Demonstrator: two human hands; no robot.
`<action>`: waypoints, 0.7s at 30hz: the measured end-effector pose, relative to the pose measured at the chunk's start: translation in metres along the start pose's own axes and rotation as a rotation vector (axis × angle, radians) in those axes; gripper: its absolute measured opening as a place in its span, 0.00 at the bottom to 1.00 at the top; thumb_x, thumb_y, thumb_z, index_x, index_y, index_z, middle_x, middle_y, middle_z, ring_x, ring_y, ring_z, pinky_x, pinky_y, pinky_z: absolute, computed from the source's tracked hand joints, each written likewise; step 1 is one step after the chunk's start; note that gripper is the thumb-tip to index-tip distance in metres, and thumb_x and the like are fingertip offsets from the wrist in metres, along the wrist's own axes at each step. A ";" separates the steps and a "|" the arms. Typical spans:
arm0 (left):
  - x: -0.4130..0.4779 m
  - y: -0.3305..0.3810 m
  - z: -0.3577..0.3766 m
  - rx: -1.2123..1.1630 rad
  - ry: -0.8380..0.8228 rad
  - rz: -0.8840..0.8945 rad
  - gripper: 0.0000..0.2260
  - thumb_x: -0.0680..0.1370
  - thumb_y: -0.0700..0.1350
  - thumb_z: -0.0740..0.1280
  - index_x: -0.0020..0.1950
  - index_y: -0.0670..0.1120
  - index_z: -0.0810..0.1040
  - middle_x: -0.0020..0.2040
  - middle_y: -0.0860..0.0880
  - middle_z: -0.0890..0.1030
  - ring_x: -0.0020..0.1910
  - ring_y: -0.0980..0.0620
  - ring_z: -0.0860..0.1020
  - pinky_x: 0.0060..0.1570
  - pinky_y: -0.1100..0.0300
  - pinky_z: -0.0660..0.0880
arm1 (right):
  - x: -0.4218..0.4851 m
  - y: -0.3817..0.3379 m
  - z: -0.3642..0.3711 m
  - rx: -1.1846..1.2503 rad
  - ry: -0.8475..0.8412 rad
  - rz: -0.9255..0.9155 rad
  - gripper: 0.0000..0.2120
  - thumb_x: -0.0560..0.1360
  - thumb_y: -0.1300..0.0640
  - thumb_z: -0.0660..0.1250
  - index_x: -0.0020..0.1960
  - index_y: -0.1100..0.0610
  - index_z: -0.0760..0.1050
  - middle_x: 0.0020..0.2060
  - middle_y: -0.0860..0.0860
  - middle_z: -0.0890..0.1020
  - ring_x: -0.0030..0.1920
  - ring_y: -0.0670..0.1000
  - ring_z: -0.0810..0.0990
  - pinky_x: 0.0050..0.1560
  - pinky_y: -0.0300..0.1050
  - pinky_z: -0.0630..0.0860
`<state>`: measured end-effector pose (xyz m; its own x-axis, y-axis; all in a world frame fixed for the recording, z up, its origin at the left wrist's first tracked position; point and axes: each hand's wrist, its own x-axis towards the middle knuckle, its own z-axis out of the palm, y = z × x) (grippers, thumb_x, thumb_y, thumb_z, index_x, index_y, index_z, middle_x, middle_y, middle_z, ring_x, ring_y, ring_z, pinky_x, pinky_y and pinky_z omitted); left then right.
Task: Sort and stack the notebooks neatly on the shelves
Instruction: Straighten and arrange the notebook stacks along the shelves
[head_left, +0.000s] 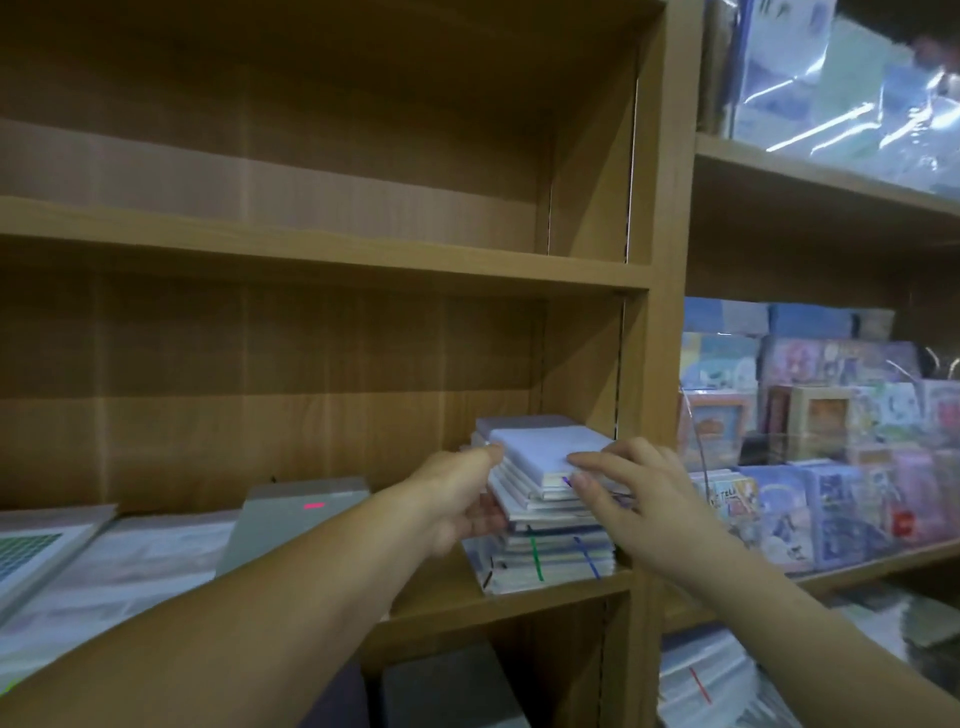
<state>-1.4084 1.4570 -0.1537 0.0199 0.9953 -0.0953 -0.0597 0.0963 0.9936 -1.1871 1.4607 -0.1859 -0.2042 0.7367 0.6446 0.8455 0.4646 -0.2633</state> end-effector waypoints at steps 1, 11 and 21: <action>0.002 0.002 0.002 0.013 -0.002 -0.027 0.16 0.80 0.55 0.69 0.59 0.43 0.81 0.46 0.43 0.85 0.39 0.47 0.84 0.33 0.57 0.79 | 0.001 0.001 0.001 0.059 0.005 0.023 0.25 0.75 0.28 0.53 0.66 0.35 0.76 0.55 0.37 0.71 0.63 0.44 0.65 0.62 0.46 0.68; 0.024 0.018 0.036 0.036 -0.007 -0.036 0.21 0.71 0.47 0.80 0.59 0.41 0.78 0.49 0.37 0.86 0.41 0.40 0.87 0.39 0.44 0.84 | 0.003 0.012 0.008 0.325 0.087 0.028 0.15 0.76 0.38 0.64 0.61 0.35 0.79 0.50 0.36 0.72 0.60 0.41 0.68 0.57 0.38 0.67; -0.064 0.004 0.005 -0.232 -0.013 0.144 0.20 0.71 0.47 0.77 0.61 0.42 0.81 0.46 0.41 0.87 0.41 0.43 0.87 0.40 0.49 0.82 | -0.029 -0.027 -0.042 1.166 -0.078 0.518 0.22 0.72 0.41 0.72 0.63 0.49 0.79 0.52 0.53 0.86 0.51 0.56 0.86 0.48 0.54 0.81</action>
<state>-1.4047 1.3937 -0.1431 0.0069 0.9988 0.0482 -0.2898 -0.0441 0.9561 -1.1833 1.4061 -0.1674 -0.0443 0.9686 0.2448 -0.0892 0.2402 -0.9666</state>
